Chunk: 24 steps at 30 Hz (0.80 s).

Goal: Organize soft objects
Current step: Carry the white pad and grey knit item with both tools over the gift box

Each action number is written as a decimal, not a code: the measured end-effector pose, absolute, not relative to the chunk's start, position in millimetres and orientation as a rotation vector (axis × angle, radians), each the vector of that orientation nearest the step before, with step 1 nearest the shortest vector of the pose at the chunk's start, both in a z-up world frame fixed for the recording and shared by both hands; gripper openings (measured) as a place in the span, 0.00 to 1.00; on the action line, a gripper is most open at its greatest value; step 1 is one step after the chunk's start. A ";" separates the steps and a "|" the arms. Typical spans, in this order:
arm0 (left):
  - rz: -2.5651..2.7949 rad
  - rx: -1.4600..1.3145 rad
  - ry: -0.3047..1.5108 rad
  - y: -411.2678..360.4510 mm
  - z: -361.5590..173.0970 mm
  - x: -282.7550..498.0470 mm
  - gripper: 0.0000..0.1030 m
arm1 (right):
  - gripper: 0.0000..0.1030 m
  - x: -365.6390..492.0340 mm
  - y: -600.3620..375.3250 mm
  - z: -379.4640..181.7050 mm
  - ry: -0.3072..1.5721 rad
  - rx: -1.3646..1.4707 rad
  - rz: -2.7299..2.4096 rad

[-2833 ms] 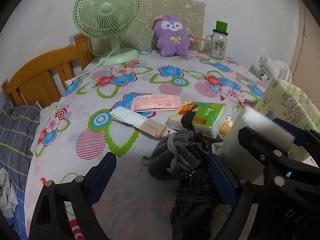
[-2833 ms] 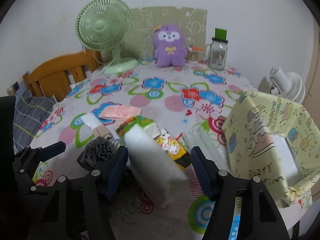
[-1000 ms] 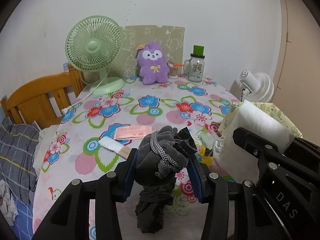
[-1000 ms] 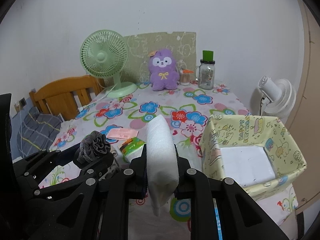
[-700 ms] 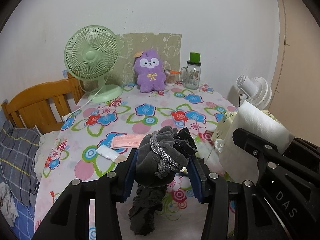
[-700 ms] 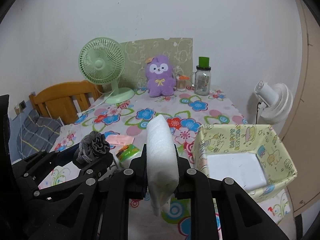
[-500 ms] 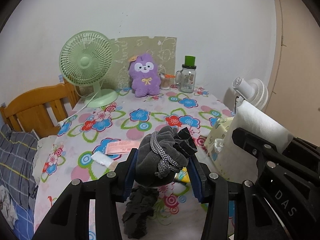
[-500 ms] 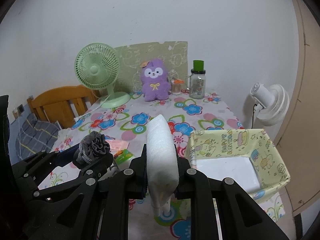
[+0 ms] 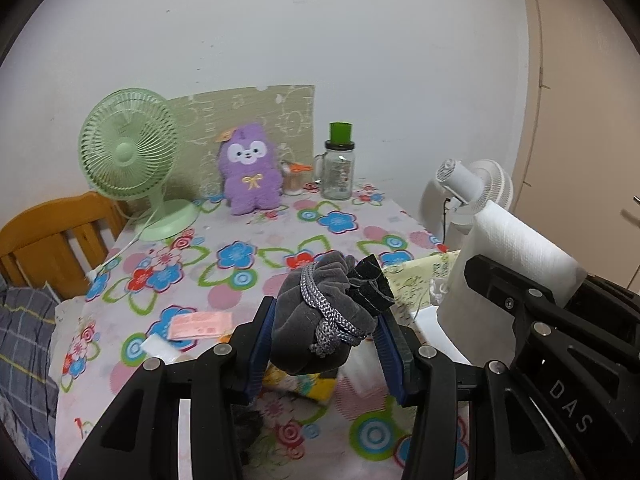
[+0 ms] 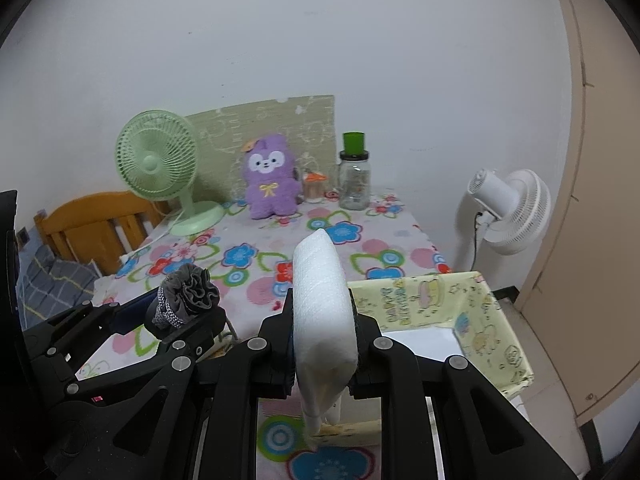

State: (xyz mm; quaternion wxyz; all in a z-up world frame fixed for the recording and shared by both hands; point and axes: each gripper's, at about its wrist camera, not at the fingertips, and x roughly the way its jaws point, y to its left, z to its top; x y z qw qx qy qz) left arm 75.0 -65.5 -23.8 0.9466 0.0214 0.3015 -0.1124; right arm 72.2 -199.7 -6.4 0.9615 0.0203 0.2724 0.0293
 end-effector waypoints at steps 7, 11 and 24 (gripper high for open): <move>-0.278 0.057 0.622 -91.2 -25.3 86.6 0.47 | 0.21 76.5 -226.3 -8.0 0.555 0.049 0.011; -0.305 0.058 0.621 -106.9 -27.4 92.7 0.48 | 0.21 78.4 -240.7 -10.9 0.560 0.060 -0.020; -0.392 0.087 0.679 -153.3 -44.9 115.9 0.48 | 0.21 97.7 -284.9 -31.7 0.594 0.083 -0.094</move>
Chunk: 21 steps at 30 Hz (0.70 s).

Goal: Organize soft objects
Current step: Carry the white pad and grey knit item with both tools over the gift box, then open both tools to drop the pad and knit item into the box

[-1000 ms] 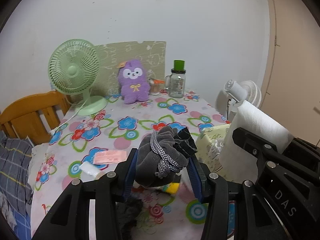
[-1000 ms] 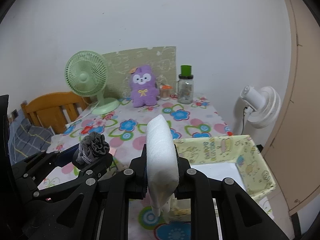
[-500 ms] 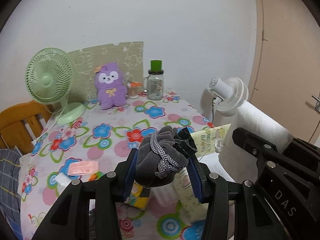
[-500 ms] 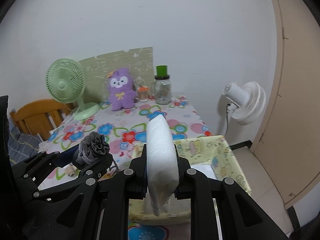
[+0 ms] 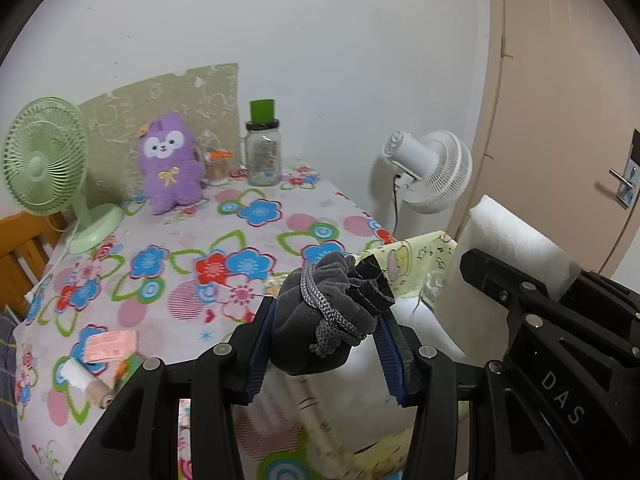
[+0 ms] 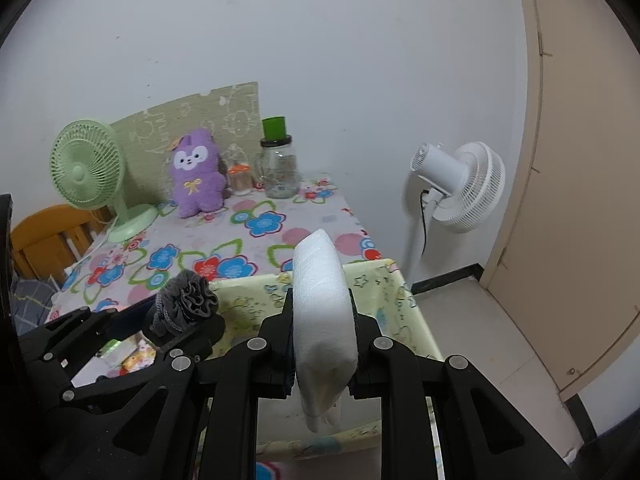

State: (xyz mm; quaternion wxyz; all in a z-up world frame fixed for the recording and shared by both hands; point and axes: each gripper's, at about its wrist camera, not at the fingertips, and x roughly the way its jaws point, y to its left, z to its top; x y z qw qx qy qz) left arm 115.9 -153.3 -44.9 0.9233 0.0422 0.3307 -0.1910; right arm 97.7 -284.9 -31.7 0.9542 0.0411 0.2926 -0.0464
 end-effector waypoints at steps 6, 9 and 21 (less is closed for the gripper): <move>-0.442 0.086 0.709 -173.2 -55.9 124.5 0.50 | 0.21 108.3 -298.5 -42.0 0.626 0.075 -0.112; -0.446 0.095 0.731 -181.3 -61.7 129.1 0.68 | 0.26 114.3 -304.0 -47.1 0.648 0.092 -0.107; -0.436 0.127 0.706 -190.7 -61.6 129.7 1.00 | 0.78 113.3 -309.9 -45.3 0.630 0.099 -0.125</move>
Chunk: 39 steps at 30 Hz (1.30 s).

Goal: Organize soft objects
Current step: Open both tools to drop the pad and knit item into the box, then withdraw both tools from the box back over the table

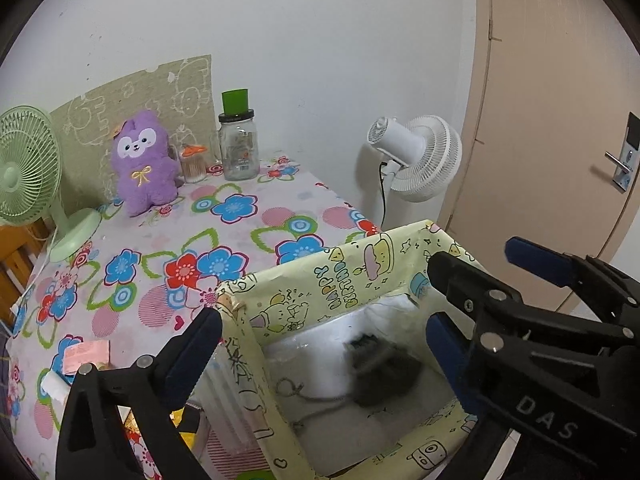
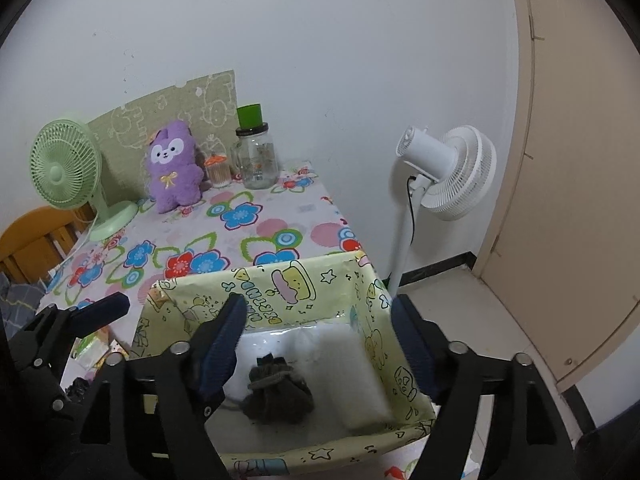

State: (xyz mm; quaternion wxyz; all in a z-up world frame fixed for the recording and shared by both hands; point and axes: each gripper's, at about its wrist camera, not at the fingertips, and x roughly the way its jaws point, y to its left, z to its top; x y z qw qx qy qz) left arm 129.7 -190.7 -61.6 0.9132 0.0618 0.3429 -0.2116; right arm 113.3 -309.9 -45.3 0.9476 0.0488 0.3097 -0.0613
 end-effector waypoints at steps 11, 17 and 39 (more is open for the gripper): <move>-0.419 0.127 0.692 -178.2 -52.6 117.6 1.00 | 0.94 94.5 -292.9 -32.1 0.575 0.073 -0.144; -0.407 0.128 0.665 -166.7 -44.7 105.8 1.00 | 0.95 82.3 -281.7 -25.7 0.552 0.075 -0.135; -0.330 0.130 0.589 -106.4 -25.7 66.4 1.00 | 0.95 53.4 -215.9 -11.2 0.504 0.055 -0.061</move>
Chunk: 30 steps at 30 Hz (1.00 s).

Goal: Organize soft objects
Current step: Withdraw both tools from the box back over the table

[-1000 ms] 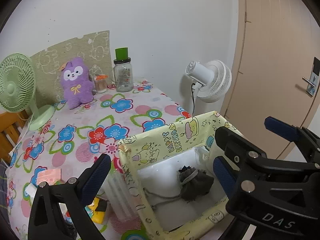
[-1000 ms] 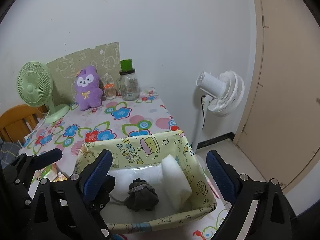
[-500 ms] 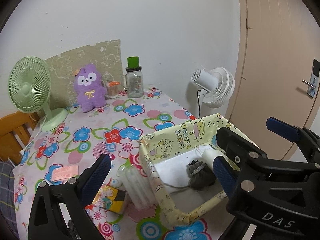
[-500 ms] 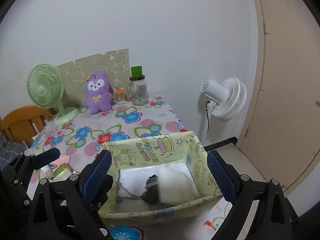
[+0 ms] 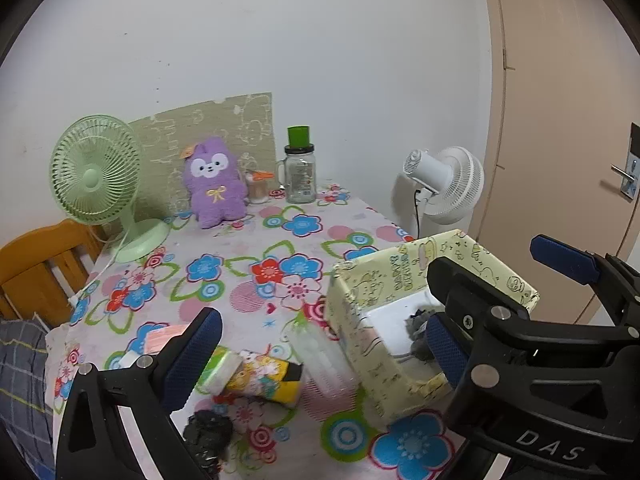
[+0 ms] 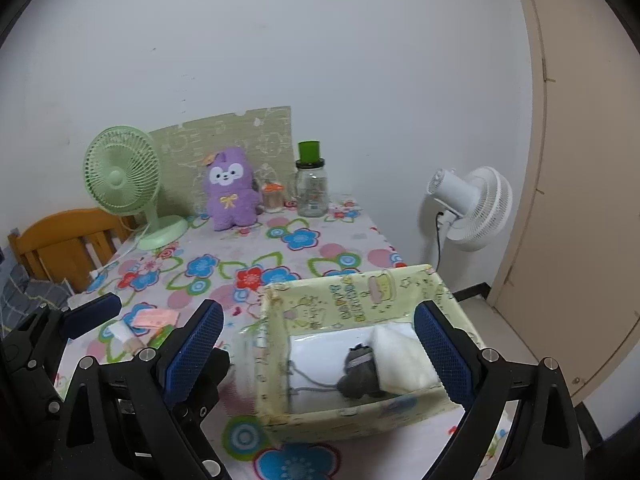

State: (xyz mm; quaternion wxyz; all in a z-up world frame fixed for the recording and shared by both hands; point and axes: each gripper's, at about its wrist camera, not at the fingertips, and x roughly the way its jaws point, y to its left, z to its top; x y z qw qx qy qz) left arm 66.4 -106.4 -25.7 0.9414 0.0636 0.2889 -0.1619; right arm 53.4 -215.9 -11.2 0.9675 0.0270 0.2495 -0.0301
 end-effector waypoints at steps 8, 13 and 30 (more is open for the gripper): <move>-0.301 0.115 0.583 -78.8 -25.9 58.3 1.00 | 0.95 46.7 -186.0 -10.2 0.493 0.030 -0.021; -0.284 0.112 0.575 -62.8 -25.7 53.5 1.00 | 0.95 44.9 -167.5 -10.3 0.483 0.013 0.009; -0.219 0.093 0.585 -9.4 -37.7 43.8 1.00 | 0.95 52.1 -116.5 -27.3 0.505 -0.008 0.109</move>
